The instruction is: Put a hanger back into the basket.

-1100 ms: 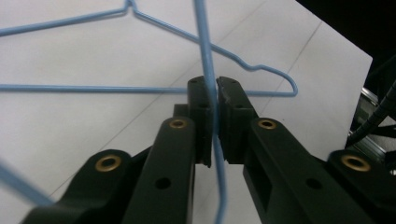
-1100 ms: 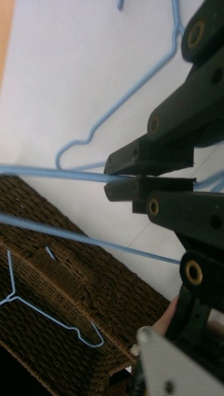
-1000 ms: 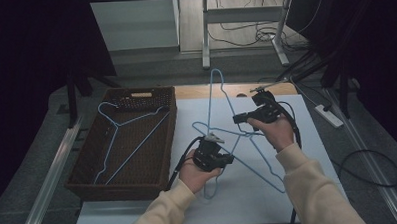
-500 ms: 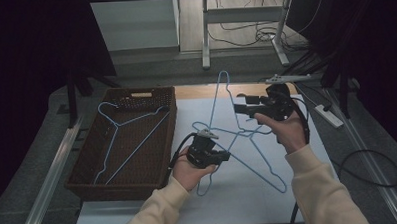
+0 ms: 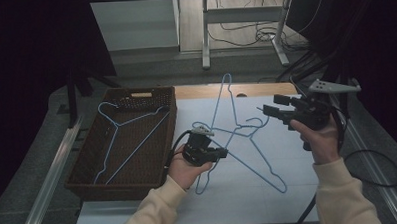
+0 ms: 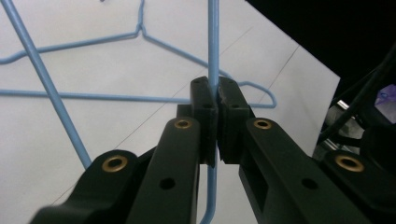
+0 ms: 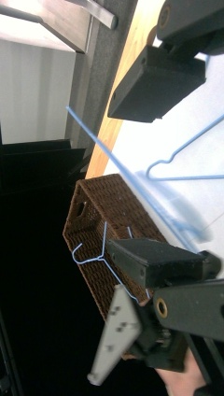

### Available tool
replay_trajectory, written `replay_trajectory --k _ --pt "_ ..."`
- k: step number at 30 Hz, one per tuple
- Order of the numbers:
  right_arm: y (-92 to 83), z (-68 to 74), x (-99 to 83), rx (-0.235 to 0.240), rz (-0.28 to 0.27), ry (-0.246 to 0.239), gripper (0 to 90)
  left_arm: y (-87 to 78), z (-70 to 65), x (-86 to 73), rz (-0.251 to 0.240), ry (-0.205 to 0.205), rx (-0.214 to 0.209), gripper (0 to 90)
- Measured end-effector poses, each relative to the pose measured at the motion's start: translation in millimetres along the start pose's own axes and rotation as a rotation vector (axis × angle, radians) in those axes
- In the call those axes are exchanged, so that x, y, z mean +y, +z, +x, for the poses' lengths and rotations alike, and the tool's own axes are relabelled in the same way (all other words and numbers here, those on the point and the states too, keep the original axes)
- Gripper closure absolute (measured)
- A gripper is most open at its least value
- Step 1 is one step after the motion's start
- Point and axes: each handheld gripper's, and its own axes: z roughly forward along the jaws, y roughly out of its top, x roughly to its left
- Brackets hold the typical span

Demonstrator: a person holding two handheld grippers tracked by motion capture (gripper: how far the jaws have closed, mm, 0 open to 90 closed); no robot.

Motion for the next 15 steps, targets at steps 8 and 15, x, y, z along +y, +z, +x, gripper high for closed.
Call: replay_trajectory --k 8,15 --pt "-28.3 -13.5 -35.0 0.019 -0.012 0.010 30.1 -10.6 -7.9 14.5 -0.022 0.014 -0.008 86.9" --pt "-24.8 -18.0 -63.8 0.003 0.051 -0.012 29.1 -30.6 -4.6 28.5 -0.044 0.016 -0.024 86.9"
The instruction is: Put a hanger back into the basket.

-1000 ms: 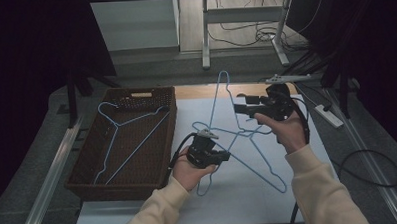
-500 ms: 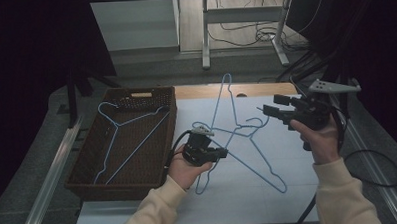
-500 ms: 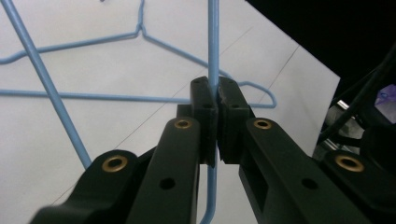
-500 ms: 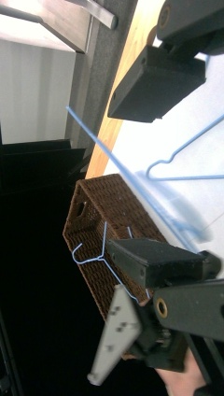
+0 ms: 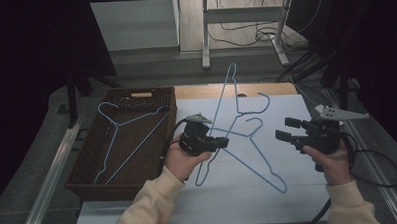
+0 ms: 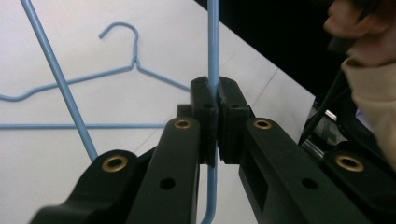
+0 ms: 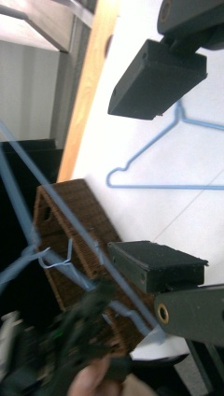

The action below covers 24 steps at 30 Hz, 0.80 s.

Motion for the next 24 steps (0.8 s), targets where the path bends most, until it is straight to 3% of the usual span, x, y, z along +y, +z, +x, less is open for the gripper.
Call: replay_trajectory --k 8,17,24 --pt "21.0 -0.9 -27.5 -0.029 0.095 -0.006 28.7 -29.0 11.1 5.3 -0.030 -0.009 -0.003 86.9" --pt "34.9 -2.5 -46.9 -0.031 0.140 0.013 28.8 -72.2 30.5 -1.0 -0.067 -0.009 -0.059 86.9" --pt "40.1 -3.4 -56.9 -0.031 0.163 0.022 29.0 -94.4 44.0 -9.1 -0.082 -0.004 -0.061 86.9"
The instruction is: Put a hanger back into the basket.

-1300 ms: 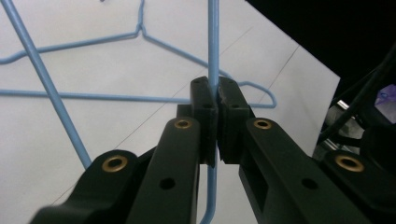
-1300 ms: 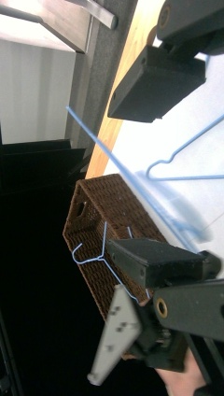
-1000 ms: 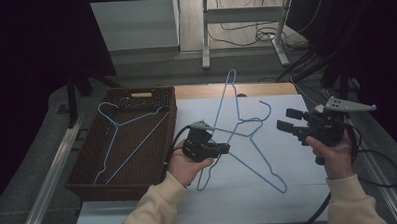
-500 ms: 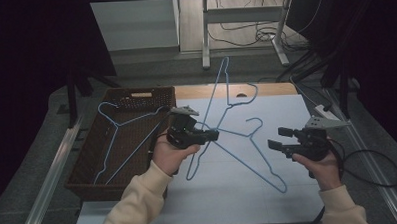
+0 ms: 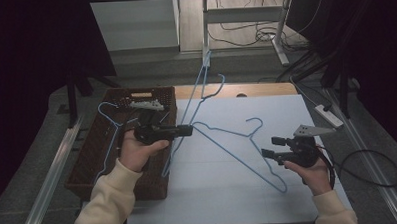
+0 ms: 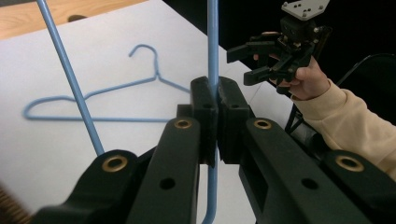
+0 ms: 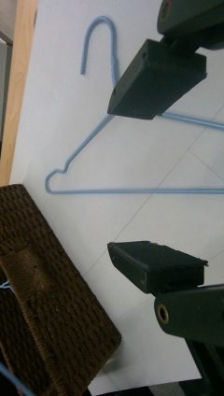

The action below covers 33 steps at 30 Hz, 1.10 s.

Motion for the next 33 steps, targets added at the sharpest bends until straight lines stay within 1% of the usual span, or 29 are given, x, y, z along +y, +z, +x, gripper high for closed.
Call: replay_trajectory --k 5,6,7,8,10,13,15,16,18,19,24,25,26,27,29,31,33 --pt "0.6 -0.5 -2.5 -0.009 0.004 -0.001 29.2 -19.8 10.0 -4.2 -0.010 -0.001 0.001 86.9" --pt "0.2 -0.6 -3.5 -0.012 0.003 0.004 29.2 -27.7 14.3 -5.9 -0.005 0.004 0.007 86.9" --pt "0.2 -0.6 -3.5 -0.012 0.003 0.004 29.2 -27.7 14.3 -5.9 -0.005 0.004 0.007 86.9" --pt "-0.3 -0.8 -4.4 -0.021 0.003 -0.001 29.3 -31.2 16.5 -6.8 -0.004 0.003 0.006 86.9" --pt "-0.4 -0.9 -4.9 -0.023 0.002 -0.001 29.3 -38.3 20.5 -8.9 -0.001 0.009 0.004 86.9" --pt "-0.7 -1.0 -6.3 -0.027 0.000 0.003 29.3 -48.0 26.0 -11.9 -0.007 0.005 0.005 86.9" --pt "-0.5 -0.9 -7.4 -0.032 -0.003 0.001 29.3 -57.5 32.1 -14.9 -0.006 0.001 0.011 86.9" --pt "-0.5 -0.9 -7.4 -0.032 -0.003 0.001 29.3 -57.5 32.1 -14.9 -0.006 0.001 0.011 86.9" --pt "0.2 -0.6 -8.5 -0.029 -0.003 0.010 29.3 -66.0 39.0 -18.1 0.001 -0.012 0.022 86.9" --pt "0.2 -0.6 -8.5 -0.029 -0.003 0.010 29.3 -66.0 39.0 -18.1 0.001 -0.012 0.022 86.9" --pt "3.0 0.0 -9.8 -0.027 0.005 0.013 28.9 -78.9 50.4 -26.6 -0.003 -0.024 0.025 86.9" --pt "3.0 0.0 -9.8 -0.027 0.005 0.013 28.9 -81.3 52.1 -28.6 -0.008 -0.032 0.025 86.9" --pt "3.7 0.1 -10.4 -0.023 0.002 0.021 29.0 -86.4 56.6 -32.6 -0.008 -0.037 0.014 86.9" --pt "3.7 0.1 -10.4 -0.023 0.002 0.021 29.0 -86.4 56.6 -32.6 -0.008 -0.037 0.014 86.9" --pt "4.0 0.3 -9.3 -0.010 -0.010 0.032 29.0 -91.2 61.2 -36.3 -0.007 -0.039 0.018 86.9" --pt "4.6 1.8 -8.3 -0.010 -0.010 0.028 29.0 -96.3 66.3 -39.7 -0.001 -0.045 0.019 87.0" --pt "5.2 2.4 -8.7 -0.010 -0.006 0.025 29.0 -100.9 71.0 -43.0 0.009 -0.047 0.030 86.9"
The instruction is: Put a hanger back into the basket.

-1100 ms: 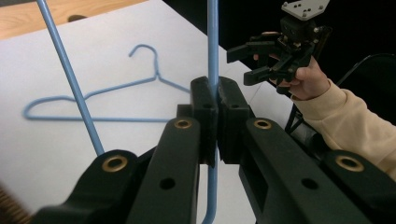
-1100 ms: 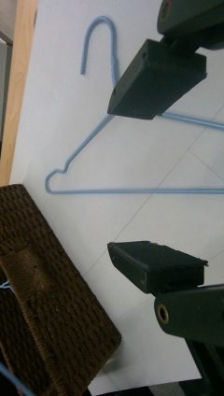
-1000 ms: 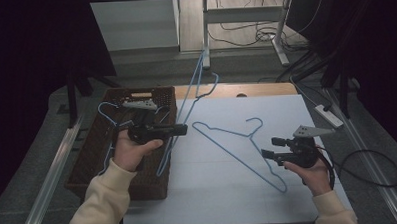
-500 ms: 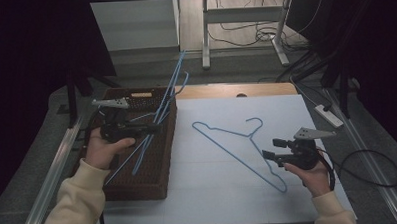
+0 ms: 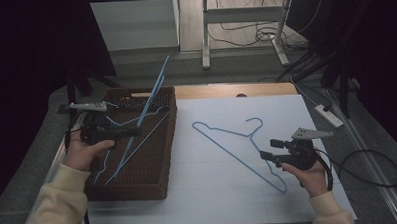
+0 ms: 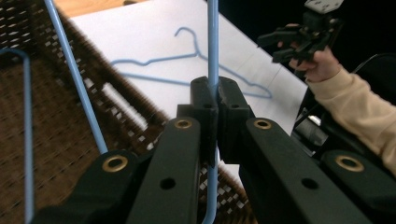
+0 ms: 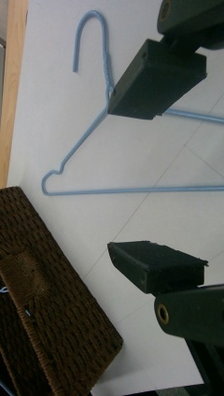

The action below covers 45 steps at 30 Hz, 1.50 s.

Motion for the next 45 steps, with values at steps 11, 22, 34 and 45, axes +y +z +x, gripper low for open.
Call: replay_trajectory --k 11,22,34,45 --pt "5.0 -0.2 -3.3 -0.014 0.026 -0.009 28.1 -6.4 26.9 -16.7 0.055 -0.035 0.026 86.9" --pt "6.8 -0.7 -5.1 -0.019 0.033 -0.006 28.1 0.6 38.0 -34.4 0.128 -0.029 0.002 86.9" --pt "6.6 -0.9 -6.5 -0.026 0.034 0.001 28.1 10.5 46.7 -39.2 0.182 -0.059 0.017 86.9" --pt "8.1 -1.3 -7.1 -0.029 0.038 0.001 28.1 17.2 62.1 -49.9 0.239 -0.121 0.083 86.8"
